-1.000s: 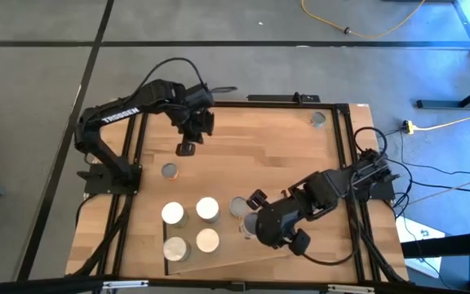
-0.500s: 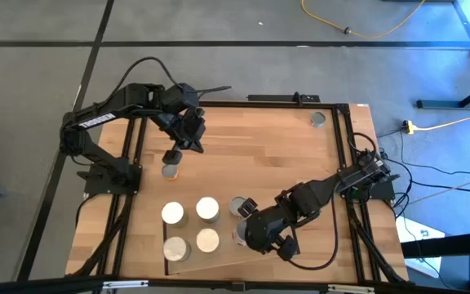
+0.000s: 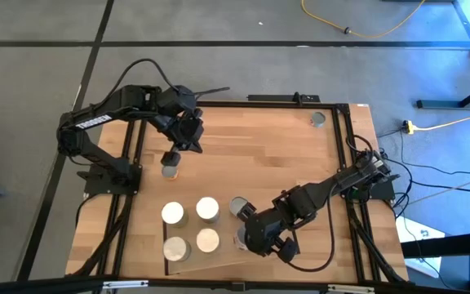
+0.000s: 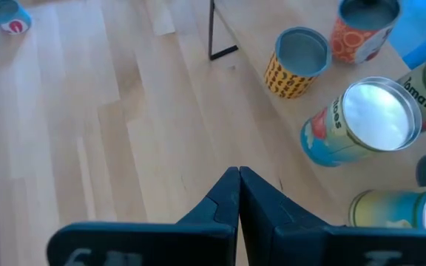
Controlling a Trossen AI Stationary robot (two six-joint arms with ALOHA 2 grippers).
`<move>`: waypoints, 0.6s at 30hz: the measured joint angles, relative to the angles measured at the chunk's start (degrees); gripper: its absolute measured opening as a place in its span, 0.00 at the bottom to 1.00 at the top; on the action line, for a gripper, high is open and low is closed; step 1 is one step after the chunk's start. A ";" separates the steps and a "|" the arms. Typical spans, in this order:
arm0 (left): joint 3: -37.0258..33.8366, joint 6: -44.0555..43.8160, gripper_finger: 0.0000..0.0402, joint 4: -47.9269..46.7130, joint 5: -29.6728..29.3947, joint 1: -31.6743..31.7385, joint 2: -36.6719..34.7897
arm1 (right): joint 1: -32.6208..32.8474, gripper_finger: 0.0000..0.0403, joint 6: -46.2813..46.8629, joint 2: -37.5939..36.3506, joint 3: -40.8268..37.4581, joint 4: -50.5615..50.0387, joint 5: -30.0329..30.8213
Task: Pick and place cans onto a shelf
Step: Put the canned meat balls on the shelf
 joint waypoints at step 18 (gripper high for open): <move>-0.02 -0.92 0.00 0.07 -0.92 -0.02 0.04 | -0.35 0.02 -3.23 2.10 0.12 2.45 -3.20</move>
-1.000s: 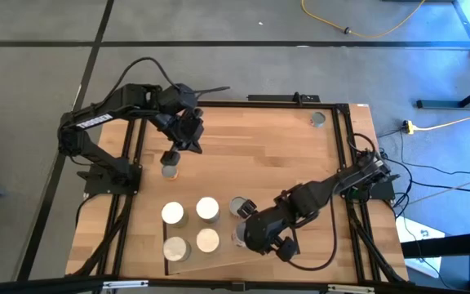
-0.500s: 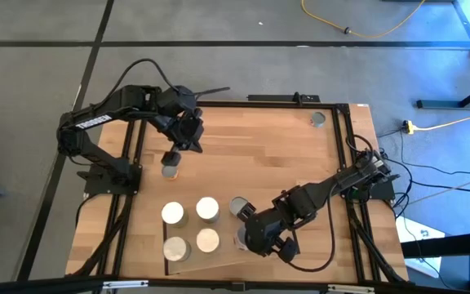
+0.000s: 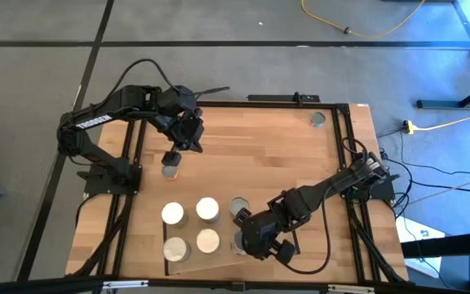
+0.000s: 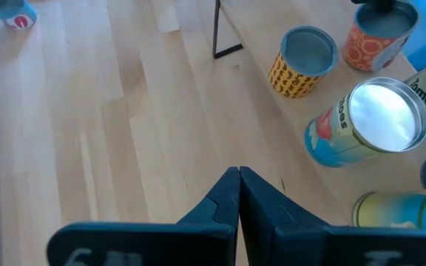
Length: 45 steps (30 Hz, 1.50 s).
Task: Pick and place cans onto a shelf
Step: Put the canned meat balls on the shelf
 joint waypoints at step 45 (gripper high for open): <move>-0.02 0.48 0.00 0.37 -0.09 0.02 0.02 | -0.96 0.09 -0.05 0.61 2.40 -2.17 4.90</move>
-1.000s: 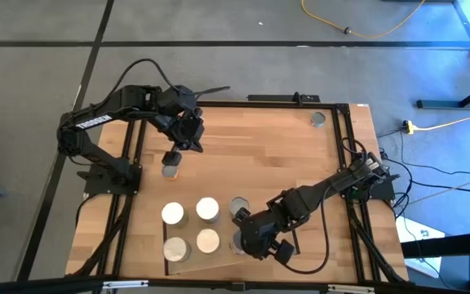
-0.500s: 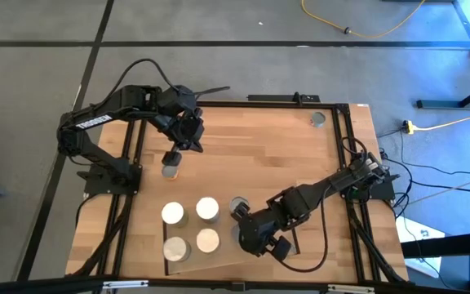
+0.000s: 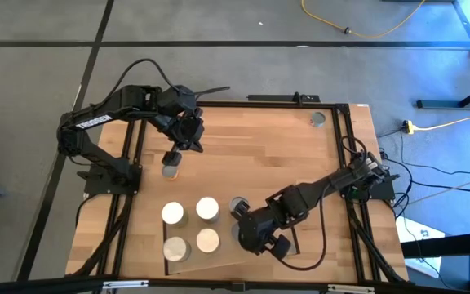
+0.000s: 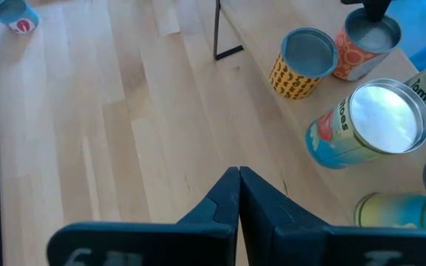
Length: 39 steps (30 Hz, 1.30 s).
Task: Pick and place cans onto a shelf
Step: Put the canned meat balls on the shelf, then put the canned pineapple rings on the shelf
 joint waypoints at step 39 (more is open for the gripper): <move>-0.02 -3.93 0.00 0.44 -6.99 0.00 -4.12 | -0.36 0.04 6.14 -0.17 15.88 -12.20 12.38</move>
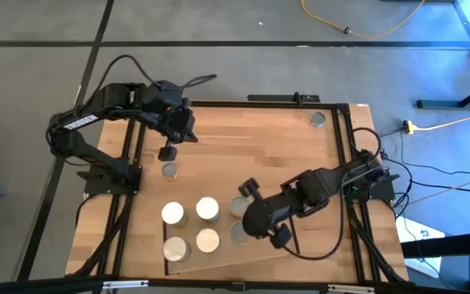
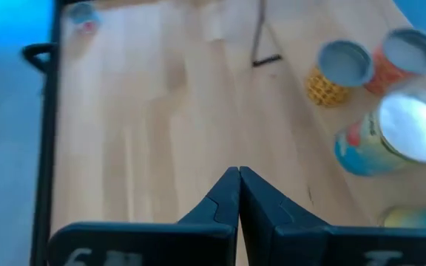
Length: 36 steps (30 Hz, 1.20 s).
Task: Pick and place cans onto a shelf
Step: Put the canned pineapple rings on the shelf
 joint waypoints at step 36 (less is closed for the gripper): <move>0.02 -27.89 0.04 -0.36 -25.56 9.38 -0.34 | -50.47 0.06 7.39 -11.87 3.94 -17.08 2.82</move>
